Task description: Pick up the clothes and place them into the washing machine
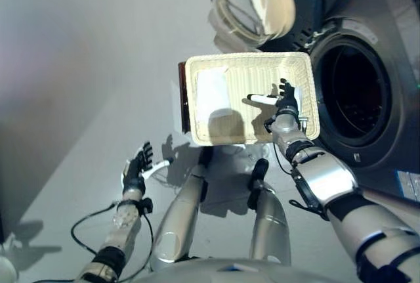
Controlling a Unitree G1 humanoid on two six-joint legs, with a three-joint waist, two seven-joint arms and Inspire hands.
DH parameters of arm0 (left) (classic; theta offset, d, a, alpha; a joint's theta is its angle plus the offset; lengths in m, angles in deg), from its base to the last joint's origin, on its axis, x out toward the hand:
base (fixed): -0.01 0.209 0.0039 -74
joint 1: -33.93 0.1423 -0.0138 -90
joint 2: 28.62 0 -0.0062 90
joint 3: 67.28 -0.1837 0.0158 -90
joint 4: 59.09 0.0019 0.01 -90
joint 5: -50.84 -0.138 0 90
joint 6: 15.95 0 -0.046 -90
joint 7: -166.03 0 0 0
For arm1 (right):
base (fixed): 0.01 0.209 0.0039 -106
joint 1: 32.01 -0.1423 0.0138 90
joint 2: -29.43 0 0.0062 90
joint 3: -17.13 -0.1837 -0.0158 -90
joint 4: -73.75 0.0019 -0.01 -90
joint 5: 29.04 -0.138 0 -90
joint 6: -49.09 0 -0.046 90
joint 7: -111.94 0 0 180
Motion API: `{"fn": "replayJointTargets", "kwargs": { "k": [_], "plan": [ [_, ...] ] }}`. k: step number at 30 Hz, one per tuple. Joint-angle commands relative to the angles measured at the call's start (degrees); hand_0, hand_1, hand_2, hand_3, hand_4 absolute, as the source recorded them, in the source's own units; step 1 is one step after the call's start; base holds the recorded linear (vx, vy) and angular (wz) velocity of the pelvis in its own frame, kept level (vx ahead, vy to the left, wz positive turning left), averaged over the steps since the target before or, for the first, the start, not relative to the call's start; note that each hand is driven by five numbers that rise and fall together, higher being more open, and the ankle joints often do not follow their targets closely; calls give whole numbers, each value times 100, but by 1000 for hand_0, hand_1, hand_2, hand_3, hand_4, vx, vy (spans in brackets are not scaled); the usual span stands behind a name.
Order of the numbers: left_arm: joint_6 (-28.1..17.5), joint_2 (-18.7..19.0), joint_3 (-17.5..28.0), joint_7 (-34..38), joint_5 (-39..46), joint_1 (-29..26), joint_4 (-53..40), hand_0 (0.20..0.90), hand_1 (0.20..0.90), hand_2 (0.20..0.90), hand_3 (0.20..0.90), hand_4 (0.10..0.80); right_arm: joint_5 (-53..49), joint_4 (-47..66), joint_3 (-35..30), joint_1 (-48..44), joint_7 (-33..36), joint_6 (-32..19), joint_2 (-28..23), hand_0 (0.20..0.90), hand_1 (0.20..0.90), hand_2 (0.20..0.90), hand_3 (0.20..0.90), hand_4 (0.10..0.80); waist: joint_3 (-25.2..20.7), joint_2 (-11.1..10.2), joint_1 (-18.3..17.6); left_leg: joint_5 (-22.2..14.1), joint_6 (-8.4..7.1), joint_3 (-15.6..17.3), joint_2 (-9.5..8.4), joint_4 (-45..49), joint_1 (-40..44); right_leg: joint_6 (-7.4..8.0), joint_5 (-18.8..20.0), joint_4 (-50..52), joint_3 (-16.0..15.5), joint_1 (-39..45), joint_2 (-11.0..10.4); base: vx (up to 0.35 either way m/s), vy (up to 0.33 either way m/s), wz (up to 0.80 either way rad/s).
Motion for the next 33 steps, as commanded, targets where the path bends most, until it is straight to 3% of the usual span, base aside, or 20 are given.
{"fn": "replayJointTargets", "kwargs": {
  "k": [1, 15, 20, 26, 27, 28, 30, 31, 33],
  "plan": [
    [-383, 486, 433, 187, -248, 33, -614, 900, 900, 900, 900, 800, 71, 467, 164, -32, 214, -259, 57, 900, 900, 900, 900, 800, 21, -55, 278, -296, -267, -7, -130, 335, -441, -243, -664, 232, -347, 263, 138, 14, -127, 28],
    [-330, 743, 805, 302, -617, -171, -1473, 900, 900, 900, 900, 800, -244, 367, 122, -160, 271, -302, 407, 900, 900, 900, 900, 800, 239, -492, 853, -264, -351, -553, -238, 417, -837, -311, -959, 524, -983, 105, 111, 35, -52, 34],
    [-299, 806, 831, 286, -666, -213, -1784, 900, 900, 900, 900, 800, -75, 123, 107, -493, 371, -105, 191, 900, 900, 900, 900, 800, 373, -402, 1093, -194, -354, -693, -328, 338, -964, -298, -1032, 640, -1132, 11, 37, 16, -1, 10],
    [-272, 737, 734, 301, -706, -345, -2004, 900, 900, 900, 900, 800, 408, -145, 200, -897, 494, 250, -168, 900, 900, 900, 900, 800, 457, -94, 1306, -156, -347, -766, -490, 407, -1244, -306, -1250, 1069, -1229, -270, -164, 16, 24, 21],
    [-259, 720, 711, 309, -725, -369, -2038, 900, 900, 900, 900, 800, 486, -175, 224, -922, 496, 294, -207, 807, 807, 807, 807, 733, 464, -32, 1329, -156, -334, -765, -514, 426, -1294, -311, -1295, 1165, -1244, -311, -213, 17, 56, 14],
    [-258, 694, 693, 327, -738, -374, -2036, 900, 900, 900, 900, 800, 538, -185, 232, -945, 502, 314, -231, 494, 494, 494, 494, 510, 477, 16, 1331, -161, -321, -768, -532, 460, -1339, -310, -1312, 1254, -1222, -374, -248, 12, 63, 9],
    [-260, 653, 633, 390, -790, -406, -1995, 900, 900, 900, 900, 800, 618, -202, 278, -1003, 495, 346, -215, 354, 354, 354, 354, 410, 514, 97, 1359, -159, -302, -744, -577, 521, -1432, -321, -1352, 1371, -1174, -489, -294, 6, 51, 9],
    [-255, 630, 599, 399, -802, -412, -1990, 900, 900, 900, 900, 800, 633, -207, 275, -1023, 503, 353, -227, 230, 230, 230, 230, 322, 522, 128, 1369, -156, -295, -731, -592, 533, -1464, -323, -1369, 1415, -1169, -522, -311, 10, 32, 8],
    [-245, 588, 547, 427, -800, -403, -1933, 900, 900, 900, 900, 800, 677, -204, 289, -1043, 532, 372, -226, 200, 200, 200, 200, 300, 538, 171, 1376, -151, -285, -727, -602, 541, -1512, -315, -1381, 1457, -1146, -575, -348, 10, 15, 0]
  ]
}}
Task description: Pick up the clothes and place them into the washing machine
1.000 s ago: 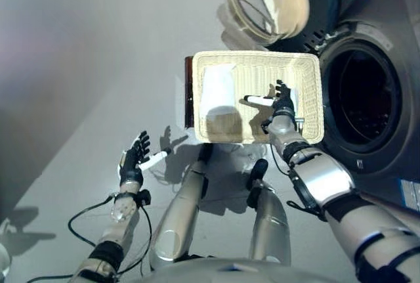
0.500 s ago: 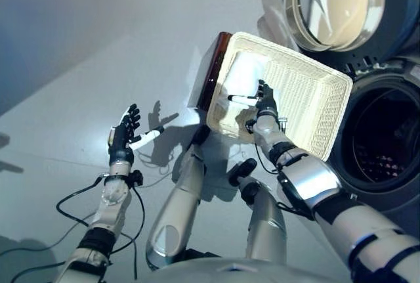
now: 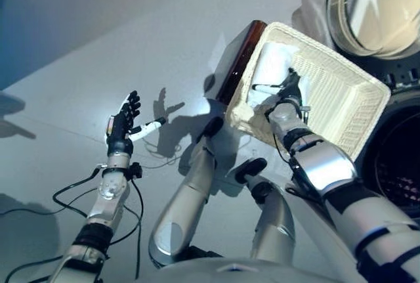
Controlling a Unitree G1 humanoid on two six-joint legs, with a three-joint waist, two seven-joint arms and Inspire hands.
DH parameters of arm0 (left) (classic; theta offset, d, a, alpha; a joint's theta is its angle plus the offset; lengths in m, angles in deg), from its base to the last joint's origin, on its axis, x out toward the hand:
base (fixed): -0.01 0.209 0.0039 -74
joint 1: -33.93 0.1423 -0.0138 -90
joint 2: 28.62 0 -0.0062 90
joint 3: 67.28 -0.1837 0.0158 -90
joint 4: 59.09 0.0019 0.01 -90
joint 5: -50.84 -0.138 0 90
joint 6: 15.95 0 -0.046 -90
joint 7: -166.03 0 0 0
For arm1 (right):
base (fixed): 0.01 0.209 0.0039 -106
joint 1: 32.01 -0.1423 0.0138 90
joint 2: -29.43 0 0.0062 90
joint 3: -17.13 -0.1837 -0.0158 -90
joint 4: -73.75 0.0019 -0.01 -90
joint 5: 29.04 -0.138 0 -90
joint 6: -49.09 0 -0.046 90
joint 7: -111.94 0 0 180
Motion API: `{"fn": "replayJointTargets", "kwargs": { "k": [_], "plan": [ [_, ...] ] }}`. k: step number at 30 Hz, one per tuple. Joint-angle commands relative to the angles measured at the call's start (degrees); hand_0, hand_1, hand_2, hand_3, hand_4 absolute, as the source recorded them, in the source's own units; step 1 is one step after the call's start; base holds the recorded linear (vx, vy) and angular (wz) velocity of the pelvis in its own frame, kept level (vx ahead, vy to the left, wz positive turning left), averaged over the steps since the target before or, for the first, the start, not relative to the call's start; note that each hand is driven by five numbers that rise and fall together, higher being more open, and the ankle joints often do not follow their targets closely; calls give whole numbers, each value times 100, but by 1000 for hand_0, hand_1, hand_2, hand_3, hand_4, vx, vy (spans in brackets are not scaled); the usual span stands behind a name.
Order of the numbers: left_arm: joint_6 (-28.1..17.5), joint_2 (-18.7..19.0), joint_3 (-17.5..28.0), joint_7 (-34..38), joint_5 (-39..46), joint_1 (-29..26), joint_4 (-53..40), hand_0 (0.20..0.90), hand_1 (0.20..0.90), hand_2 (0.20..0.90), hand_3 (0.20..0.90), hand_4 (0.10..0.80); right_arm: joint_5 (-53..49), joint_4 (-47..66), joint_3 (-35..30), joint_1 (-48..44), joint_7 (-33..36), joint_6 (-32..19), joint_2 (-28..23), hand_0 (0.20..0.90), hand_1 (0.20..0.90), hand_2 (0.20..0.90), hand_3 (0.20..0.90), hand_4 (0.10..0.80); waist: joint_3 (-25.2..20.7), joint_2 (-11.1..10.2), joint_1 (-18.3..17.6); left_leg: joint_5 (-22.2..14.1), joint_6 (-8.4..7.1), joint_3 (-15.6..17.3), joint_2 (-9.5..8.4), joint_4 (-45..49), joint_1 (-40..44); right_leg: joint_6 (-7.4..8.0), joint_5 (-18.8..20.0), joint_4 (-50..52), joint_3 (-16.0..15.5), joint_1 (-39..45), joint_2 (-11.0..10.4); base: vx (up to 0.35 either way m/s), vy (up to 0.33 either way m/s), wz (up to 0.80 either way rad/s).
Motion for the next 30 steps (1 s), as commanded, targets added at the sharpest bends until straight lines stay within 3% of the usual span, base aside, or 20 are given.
{"fn": "replayJointTargets", "kwargs": {
  "k": [1, 20, 25, 27, 30],
  "plan": [
    [-357, 40, 69, 195, -176, -43, -422, 900, 900, 900, 900, 800, 354, 137, 237, -338, -200, -113, -81, 200, 200, 200, 200, 300, 52, 576, 279, -139, 103, 384, -270, -126, -330, -37, -303, -20, 71, 146, 158, 21, 31, 0],
    [-349, 60, -318, 198, -222, 258, 106, 900, 900, 900, 900, 800, 309, 87, -18, 28, -25, -173, -419, 200, 200, 200, 200, 300, -95, 534, -91, -133, 111, 617, -107, -345, 115, 4, -86, -415, 349, 497, 244, 2, -1, -5],
    [-367, 61, -390, 69, -164, 395, 410, 900, 900, 900, 900, 800, -1454, 705, -889, 580, -447, -924, -532, 200, 200, 200, 200, 300, -260, 529, -335, -147, 137, 749, -27, -457, 378, 34, 7, -680, 526, 732, 316, -4, -3, -9],
    [-362, 58, -407, 16, -133, 442, 459, 900, 900, 900, 900, 800, -1694, 749, -1000, 772, -566, -981, -574, 200, 200, 200, 200, 300, -284, 533, -355, -153, 138, 792, -12, -454, 421, 41, 24, -731, 546, 787, 323, -14, 19, -18],
    [-344, -11, -495, -122, -62, 501, 771, 900, 900, 900, 900, 800, -3093, 1178, -1603, 1167, -988, -1484, -516, 200, 200, 200, 200, 300, -366, 638, -539, -157, 146, 918, 31, -541, 601, 69, 78, -913, 643, 935, 350, -17, 37, -23]
  ]
}}
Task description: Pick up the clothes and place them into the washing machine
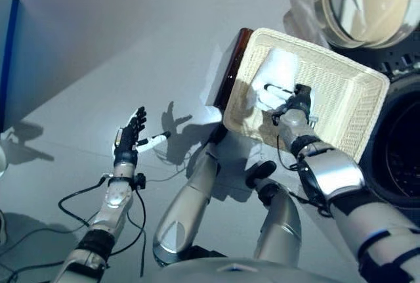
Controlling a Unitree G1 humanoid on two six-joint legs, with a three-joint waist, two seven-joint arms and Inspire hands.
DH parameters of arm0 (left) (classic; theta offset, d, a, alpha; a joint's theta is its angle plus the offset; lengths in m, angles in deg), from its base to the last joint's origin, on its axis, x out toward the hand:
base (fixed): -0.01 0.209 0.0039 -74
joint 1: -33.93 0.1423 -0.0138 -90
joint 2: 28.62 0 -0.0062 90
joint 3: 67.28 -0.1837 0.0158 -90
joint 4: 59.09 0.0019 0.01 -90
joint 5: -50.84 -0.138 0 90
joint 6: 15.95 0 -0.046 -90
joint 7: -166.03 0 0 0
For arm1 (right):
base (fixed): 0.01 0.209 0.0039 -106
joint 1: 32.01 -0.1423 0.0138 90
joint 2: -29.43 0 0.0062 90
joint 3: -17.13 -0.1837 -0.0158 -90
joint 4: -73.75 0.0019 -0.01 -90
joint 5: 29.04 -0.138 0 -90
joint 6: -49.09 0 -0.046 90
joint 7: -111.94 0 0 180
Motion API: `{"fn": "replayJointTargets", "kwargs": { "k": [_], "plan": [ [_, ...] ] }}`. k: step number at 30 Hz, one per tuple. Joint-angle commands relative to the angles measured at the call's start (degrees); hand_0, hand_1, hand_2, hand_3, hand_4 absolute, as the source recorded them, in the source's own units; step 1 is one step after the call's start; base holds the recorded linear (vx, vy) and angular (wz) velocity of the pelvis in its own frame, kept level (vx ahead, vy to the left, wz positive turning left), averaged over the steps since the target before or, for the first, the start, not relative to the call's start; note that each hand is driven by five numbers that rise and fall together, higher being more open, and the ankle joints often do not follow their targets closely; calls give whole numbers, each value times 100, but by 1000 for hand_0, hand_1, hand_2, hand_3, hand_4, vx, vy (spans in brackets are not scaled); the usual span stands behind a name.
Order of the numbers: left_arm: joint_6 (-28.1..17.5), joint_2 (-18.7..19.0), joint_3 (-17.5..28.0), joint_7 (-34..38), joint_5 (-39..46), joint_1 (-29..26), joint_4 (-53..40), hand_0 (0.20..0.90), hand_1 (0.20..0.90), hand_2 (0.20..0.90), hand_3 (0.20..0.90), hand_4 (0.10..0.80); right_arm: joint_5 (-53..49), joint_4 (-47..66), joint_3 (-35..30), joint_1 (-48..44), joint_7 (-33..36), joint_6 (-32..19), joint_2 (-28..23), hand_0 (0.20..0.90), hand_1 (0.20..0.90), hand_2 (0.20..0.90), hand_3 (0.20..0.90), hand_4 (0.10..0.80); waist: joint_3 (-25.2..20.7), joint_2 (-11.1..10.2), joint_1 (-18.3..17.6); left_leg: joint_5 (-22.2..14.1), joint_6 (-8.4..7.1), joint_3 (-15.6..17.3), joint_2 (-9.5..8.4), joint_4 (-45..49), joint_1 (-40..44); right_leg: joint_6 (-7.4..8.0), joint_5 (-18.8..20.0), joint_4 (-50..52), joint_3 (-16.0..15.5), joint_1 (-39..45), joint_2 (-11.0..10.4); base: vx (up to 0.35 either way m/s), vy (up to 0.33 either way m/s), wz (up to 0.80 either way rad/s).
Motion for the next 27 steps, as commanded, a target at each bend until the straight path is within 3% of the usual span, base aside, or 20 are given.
{"fn": "replayJointTargets", "kwargs": {
  "k": [1, 13, 16, 27],
  "plan": [
    [-355, -12, -4, -101, 184, 188, 293, 900, 900, 900, 900, 800, -1360, 612, -287, 308, -395, -997, -293, 200, 200, 200, 200, 300, -350, 314, -198, -99, -16, 354, -62, -391, 34, -42, -117, -615, 91, 632, 285, -4, 61, -30],
    [-406, -436, -625, -461, 535, 225, 1124, 900, 900, 900, 900, 800, -3473, 1742, -1754, 1019, -1207, -1987, 38, 200, 200, 200, 200, 300, -647, 872, -593, -74, 26, 721, -41, -671, 427, 66, 78, -1045, 515, 850, 311, 19, 76, -24],
    [-405, -498, -768, -501, 591, 250, 1238, 900, 900, 900, 900, 800, -3409, 1699, -1904, 1012, -1071, -2085, -90, 200, 200, 200, 200, 300, -641, 1004, -632, 83, 53, 823, -11, -717, 425, 48, 264, -1138, 551, 822, 330, -53, 84, -31],
    [-405, -686, -1136, -515, 665, 330, 1542, 900, 900, 900, 900, 800, -3509, 1782, -2326, 816, -770, -2429, -318, 200, 200, 200, 200, 300, -781, 1295, -851, 13, 65, 1014, 19, -843, 606, 82, 349, -1265, 805, 821, 386, 14, 43, -20]
  ]
}}
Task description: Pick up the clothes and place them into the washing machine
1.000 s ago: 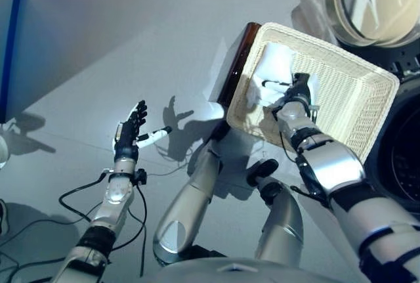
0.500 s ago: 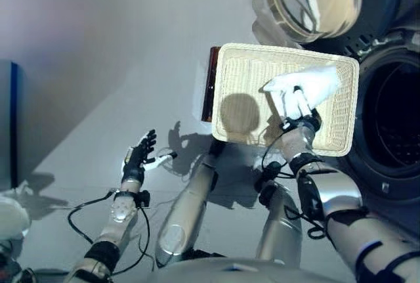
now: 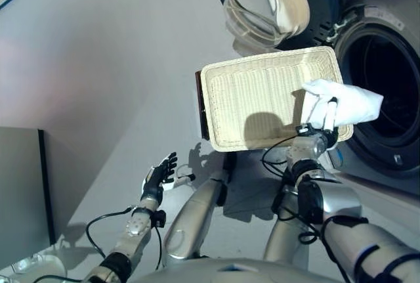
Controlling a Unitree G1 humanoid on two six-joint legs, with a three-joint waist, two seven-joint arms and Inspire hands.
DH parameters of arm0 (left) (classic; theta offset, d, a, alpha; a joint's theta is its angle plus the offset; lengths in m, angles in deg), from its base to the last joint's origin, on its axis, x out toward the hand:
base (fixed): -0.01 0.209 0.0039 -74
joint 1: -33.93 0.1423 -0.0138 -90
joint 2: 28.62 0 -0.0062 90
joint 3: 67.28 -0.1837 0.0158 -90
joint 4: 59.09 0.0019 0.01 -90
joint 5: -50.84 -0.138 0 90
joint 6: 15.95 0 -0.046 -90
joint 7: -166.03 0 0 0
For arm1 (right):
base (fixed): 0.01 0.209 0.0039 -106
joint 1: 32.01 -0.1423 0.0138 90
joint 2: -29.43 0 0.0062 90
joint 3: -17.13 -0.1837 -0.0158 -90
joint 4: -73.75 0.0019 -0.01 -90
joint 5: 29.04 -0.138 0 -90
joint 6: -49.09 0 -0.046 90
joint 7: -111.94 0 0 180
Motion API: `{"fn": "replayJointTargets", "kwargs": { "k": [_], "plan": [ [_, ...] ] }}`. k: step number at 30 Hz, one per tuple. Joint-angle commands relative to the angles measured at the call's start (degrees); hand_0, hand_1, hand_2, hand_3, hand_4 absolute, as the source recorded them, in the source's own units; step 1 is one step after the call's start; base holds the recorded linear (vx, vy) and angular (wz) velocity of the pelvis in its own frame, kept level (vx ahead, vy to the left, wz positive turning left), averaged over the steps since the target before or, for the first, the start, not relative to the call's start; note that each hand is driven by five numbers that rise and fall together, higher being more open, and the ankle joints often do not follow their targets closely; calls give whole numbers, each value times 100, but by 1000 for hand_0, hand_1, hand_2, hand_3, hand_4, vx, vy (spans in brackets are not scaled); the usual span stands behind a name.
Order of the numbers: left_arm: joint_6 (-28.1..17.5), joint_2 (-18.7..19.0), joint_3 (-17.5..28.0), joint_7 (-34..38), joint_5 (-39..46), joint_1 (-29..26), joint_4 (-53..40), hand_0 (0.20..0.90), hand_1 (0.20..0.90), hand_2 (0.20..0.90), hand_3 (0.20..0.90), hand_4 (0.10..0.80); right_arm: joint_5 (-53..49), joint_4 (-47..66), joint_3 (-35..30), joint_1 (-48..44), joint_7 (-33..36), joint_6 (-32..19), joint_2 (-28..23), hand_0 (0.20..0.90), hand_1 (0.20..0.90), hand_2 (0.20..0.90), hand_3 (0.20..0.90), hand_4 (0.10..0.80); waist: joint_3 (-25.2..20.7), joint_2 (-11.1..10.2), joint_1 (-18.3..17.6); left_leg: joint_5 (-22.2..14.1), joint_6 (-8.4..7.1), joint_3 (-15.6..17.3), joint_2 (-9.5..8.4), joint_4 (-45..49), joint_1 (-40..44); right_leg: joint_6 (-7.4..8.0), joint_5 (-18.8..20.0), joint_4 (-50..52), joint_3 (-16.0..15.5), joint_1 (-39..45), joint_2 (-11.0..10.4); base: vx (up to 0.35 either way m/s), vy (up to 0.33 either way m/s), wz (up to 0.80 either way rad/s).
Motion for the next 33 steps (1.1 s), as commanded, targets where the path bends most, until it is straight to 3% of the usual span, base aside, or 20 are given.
{"fn": "replayJointTargets", "kwargs": {
  "k": [1, 9, 11, 12, 13, 14, 20, 33],
  "plan": [
    [-307, -31, -41, 79, 126, 92, 119, 900, 900, 900, 900, 800, 139, 581, -39, -226, 14, -634, -628, 200, 200, 200, 200, 300, -183, 330, -15, 29, -326, -138, -16, -218, -321, -327, -561, 2, -152, 328, 283, 39, 26, 0],
    [-331, -35, -81, 76, 258, 147, 204, 900, 900, 900, 900, 800, 452, 649, -97, -913, 444, -715, -1495, 200, 200, 200, 200, 300, -300, 525, 23, -12, -317, -33, -28, -308, -279, -285, -493, -119, 30, 283, 277, 39, 30, -9],
    [-343, 22, -75, 59, 361, 175, 200, 900, 900, 900, 900, 800, 612, 759, 90, -1461, 618, -786, -2085, 200, 200, 200, 200, 300, -386, 556, 66, -32, -322, 1, -29, -329, -259, -262, -451, -167, 86, 259, 261, 57, 28, -13],
    [-353, 45, -80, 46, 386, 184, 159, 900, 900, 900, 900, 800, 680, 798, 189, -1631, 678, -798, -2244, 461, 461, 461, 461, 486, -411, 567, 82, -44, -318, 18, -31, -334, -256, -253, -438, -166, 114, 240, 255, 57, 50, -12],
    [-363, 90, -80, 30, 407, 199, 130, 900, 900, 900, 900, 800, 747, 910, 320, -1810, 695, -809, -2426, 787, 787, 787, 787, 720, -442, 567, 95, -49, -315, 40, -27, -345, -255, -245, -429, -171, 147, 219, 253, 53, 46, -13],
    [-363, 110, -85, 25, 422, 193, 88, 900, 900, 900, 900, 800, 789, 958, 447, -1924, 720, -807, -2555, 900, 900, 900, 900, 800, -459, 566, 100, -51, -318, 64, -23, -351, -260, -240, -414, -177, 172, 203, 247, 44, 37, -12],
    [-378, 182, -27, -15, 572, 210, -44, 900, 900, 900, 900, 800, 906, 1106, 995, -2355, 644, -723, -2764, 900, 900, 900, 900, 800, -548, 530, 63, -71, -323, 141, -14, -437, -209, -242, -395, -213, 267, 174, 277, 37, 24, -11],
    [-387, -18, 95, -53, 674, 215, 147, 900, 900, 900, 900, 800, 761, 542, 814, -1847, 306, -446, -2019, 900, 900, 900, 900, 800, -553, 522, -34, -114, -309, 215, 12, -438, -189, -290, -382, -249, 332, 182, 338, 8, 6, -2]
  ]
}}
